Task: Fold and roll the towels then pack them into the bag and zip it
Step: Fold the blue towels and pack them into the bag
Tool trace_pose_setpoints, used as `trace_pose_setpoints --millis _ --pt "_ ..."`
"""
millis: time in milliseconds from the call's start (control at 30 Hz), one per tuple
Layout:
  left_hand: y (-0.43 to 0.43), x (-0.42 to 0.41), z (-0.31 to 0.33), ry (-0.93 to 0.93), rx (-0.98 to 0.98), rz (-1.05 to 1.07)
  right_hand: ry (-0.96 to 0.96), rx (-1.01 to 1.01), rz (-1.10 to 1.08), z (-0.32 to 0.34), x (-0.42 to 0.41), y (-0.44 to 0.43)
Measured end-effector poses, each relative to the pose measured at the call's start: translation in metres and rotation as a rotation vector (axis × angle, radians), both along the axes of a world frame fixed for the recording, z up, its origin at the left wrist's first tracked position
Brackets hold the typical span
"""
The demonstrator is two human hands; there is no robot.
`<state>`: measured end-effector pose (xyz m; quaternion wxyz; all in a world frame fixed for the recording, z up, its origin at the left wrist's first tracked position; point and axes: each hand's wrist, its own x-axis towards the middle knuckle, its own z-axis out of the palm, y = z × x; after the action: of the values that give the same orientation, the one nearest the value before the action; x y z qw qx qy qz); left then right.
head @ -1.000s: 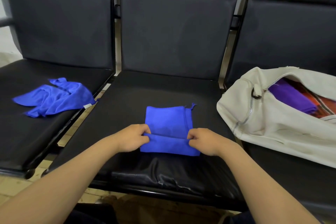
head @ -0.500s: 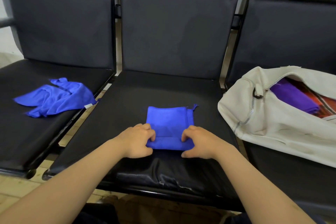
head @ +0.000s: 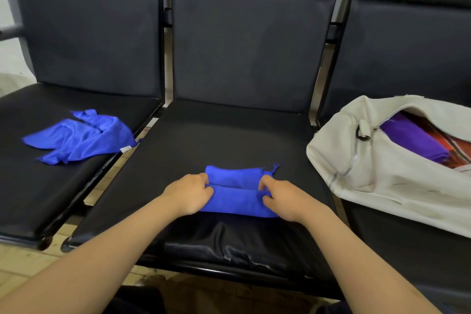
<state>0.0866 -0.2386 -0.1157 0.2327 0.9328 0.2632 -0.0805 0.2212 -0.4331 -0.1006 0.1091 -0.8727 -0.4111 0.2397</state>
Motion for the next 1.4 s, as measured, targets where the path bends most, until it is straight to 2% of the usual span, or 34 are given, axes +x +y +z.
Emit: trace_pose_setpoints --millis 133,200,267,333,400,500,567,700,800,900,1000,1067,1133,1233,1333,1400 --pt "-0.008 0.001 -0.009 0.018 0.123 0.062 -0.132 0.017 -0.057 -0.010 -0.004 0.003" --pt "-0.008 0.000 -0.015 -0.082 0.226 0.045 -0.261 0.027 -0.067 -0.012 -0.006 0.004" --pt "-0.003 0.001 -0.018 -0.217 0.282 -0.116 -0.325 0.089 0.020 -0.011 -0.004 0.005" --pt "0.003 0.000 -0.016 -0.197 0.187 -0.318 -0.207 0.136 0.115 -0.008 -0.003 0.004" --pt "0.010 -0.002 -0.012 -0.092 -0.003 -0.369 -0.102 0.064 0.162 -0.006 -0.003 0.002" --pt "0.018 -0.003 -0.011 -0.034 0.011 -0.401 -0.141 -0.038 0.141 -0.009 -0.003 0.002" --pt "0.016 -0.002 -0.011 -0.058 0.023 -0.354 -0.108 -0.004 0.072 -0.007 -0.003 0.003" --pt "0.010 0.000 -0.007 -0.125 -0.119 -0.158 0.056 0.041 -0.016 -0.002 -0.001 0.003" --pt "0.010 0.002 -0.010 -0.130 -0.134 -0.076 0.047 0.018 -0.058 -0.006 0.002 0.003" --pt "0.004 0.004 -0.021 -0.156 -0.054 0.046 -0.112 -0.043 -0.105 -0.012 -0.001 0.005" --pt "-0.004 0.006 -0.028 -0.215 0.052 0.184 -0.459 0.032 -0.063 -0.015 -0.006 0.008" --pt "-0.008 0.008 -0.028 -0.296 0.194 0.079 -0.529 0.118 0.059 -0.015 -0.008 0.009" --pt "-0.008 0.009 -0.027 -0.316 0.345 -0.175 -0.411 0.127 0.133 -0.013 -0.007 0.007" --pt "-0.002 0.006 -0.021 -0.196 0.246 -0.363 -0.254 0.025 0.154 -0.013 -0.003 0.004" --pt "0.007 0.002 -0.019 -0.071 0.212 -0.397 -0.311 0.022 0.161 -0.014 -0.002 0.005" --pt "0.010 0.000 -0.020 -0.110 0.159 -0.345 -0.327 0.041 0.139 -0.011 -0.004 0.006"
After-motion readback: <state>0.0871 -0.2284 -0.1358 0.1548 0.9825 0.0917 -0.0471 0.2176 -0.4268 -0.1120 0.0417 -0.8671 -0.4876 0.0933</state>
